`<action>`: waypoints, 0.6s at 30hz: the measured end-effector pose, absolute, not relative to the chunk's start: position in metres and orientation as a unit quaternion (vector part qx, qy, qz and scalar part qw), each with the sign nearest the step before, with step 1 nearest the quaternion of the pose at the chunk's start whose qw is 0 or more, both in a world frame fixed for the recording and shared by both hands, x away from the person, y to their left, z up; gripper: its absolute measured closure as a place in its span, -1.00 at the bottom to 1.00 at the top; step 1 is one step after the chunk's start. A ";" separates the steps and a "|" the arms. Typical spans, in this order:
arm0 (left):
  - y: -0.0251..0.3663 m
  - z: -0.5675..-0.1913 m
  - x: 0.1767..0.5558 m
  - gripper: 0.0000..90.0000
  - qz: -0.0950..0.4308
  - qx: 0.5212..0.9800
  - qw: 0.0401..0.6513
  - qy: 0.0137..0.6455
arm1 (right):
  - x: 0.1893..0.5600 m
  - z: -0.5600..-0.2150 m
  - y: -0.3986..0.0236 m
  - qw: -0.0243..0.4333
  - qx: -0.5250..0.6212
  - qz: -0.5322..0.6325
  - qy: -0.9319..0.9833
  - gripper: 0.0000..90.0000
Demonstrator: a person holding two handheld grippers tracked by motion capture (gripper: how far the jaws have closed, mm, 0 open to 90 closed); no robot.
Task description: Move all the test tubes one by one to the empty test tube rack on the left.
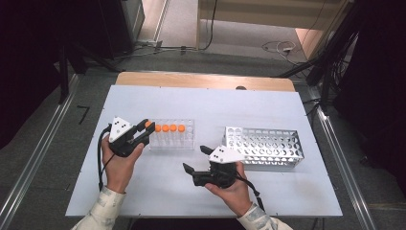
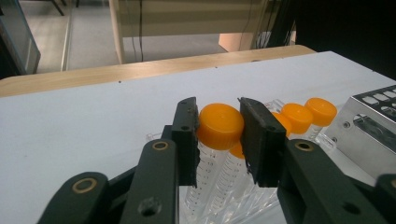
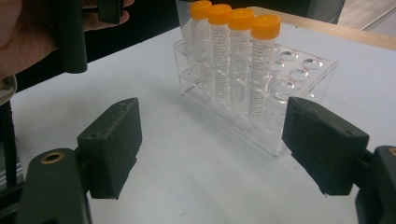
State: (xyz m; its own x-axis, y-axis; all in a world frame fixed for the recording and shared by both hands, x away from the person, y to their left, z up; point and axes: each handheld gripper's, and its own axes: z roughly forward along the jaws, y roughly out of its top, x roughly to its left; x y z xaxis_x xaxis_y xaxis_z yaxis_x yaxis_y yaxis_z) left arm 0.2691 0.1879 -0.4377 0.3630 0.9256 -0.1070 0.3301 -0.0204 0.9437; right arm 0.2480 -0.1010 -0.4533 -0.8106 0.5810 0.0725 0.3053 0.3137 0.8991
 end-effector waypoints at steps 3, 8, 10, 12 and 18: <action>0.188 -0.439 0.269 0.35 0.290 0.649 0.511 0.484 | 0.248 -0.454 -0.101 0.133 0.277 0.516 0.800 -0.59; 0.191 -0.436 0.266 0.26 0.285 0.642 0.518 0.488 | 0.248 -0.453 -0.101 0.134 0.277 0.516 0.800 -0.59; 0.191 -0.436 0.264 0.17 0.281 0.641 0.521 0.489 | 0.248 -0.453 -0.102 0.134 0.278 0.516 0.799 -0.59; 0.192 -0.435 0.261 0.05 0.276 0.639 0.525 0.491 | 0.248 -0.453 -0.103 0.135 0.279 0.516 0.799 -0.59; 0.197 -0.437 0.247 -0.30 0.270 0.635 0.525 0.498 | 0.250 -0.452 -0.113 0.141 0.288 0.515 0.795 -0.59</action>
State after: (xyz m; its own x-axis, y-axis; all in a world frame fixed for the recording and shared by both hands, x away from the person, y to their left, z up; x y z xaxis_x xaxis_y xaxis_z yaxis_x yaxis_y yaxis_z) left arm 0.2474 0.1968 -0.4368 0.3582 0.9162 -0.1798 0.3492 0.0471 0.9359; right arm 0.2503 -0.1129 -0.4524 -0.7950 0.6023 0.0726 0.3131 0.3049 0.8995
